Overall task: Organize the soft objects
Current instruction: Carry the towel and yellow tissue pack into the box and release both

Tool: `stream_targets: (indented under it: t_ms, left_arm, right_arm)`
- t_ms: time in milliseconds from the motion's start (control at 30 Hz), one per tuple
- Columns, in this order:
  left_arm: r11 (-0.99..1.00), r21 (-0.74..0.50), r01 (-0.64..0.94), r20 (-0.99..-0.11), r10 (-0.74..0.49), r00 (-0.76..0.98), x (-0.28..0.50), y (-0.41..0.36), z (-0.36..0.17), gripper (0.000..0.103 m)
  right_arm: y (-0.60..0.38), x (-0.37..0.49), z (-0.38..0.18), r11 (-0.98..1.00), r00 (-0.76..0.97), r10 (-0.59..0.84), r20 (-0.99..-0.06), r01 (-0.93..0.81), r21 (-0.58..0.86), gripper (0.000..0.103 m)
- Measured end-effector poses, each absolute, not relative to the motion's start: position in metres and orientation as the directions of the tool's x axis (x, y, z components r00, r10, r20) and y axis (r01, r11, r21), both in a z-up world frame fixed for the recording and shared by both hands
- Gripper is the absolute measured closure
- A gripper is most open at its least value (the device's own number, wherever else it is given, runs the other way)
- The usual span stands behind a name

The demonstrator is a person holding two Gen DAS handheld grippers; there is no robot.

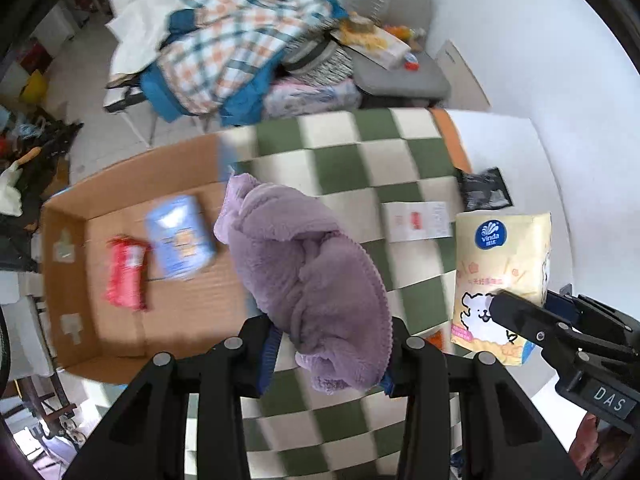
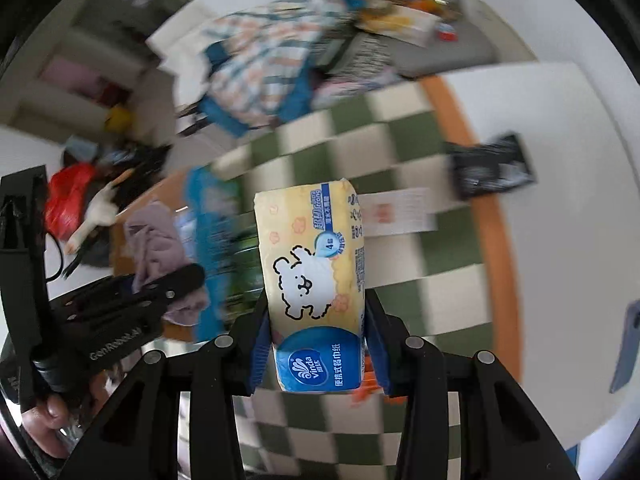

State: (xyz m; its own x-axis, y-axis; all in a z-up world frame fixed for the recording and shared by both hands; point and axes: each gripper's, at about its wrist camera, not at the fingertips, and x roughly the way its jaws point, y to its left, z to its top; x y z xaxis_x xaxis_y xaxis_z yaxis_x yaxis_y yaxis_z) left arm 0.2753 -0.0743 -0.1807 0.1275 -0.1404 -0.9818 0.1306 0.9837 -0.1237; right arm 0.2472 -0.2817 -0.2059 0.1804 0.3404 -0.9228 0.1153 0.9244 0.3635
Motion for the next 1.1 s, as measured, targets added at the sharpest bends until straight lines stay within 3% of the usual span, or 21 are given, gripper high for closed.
stream_targets:
  t_ms: [267,567,1100]
  left_arm:
    - [1.000,-0.018,0.017,-0.986,-0.021,0.166,0.270,0.070,-0.166,0.067]
    - [0.998,0.034,-0.052,-0.996,0.038,0.086,0.313,0.166,-0.223,0.067]
    - [0.999,0.025,-0.025,-0.992,0.022,-0.120,0.364,0.196,-0.318,0.062]
  right_arm:
    - [-0.132,0.257,-0.185,0.922,0.140,0.387,-0.911,-0.042,0.385,0.059]
    - [-0.016,0.320,-0.222,0.972,0.104,0.216,-0.971,-0.112,0.205,0.059]
    - [0.023,0.382,-0.312,0.997,0.036,-0.007,-0.999,-0.082,-0.010,0.055]
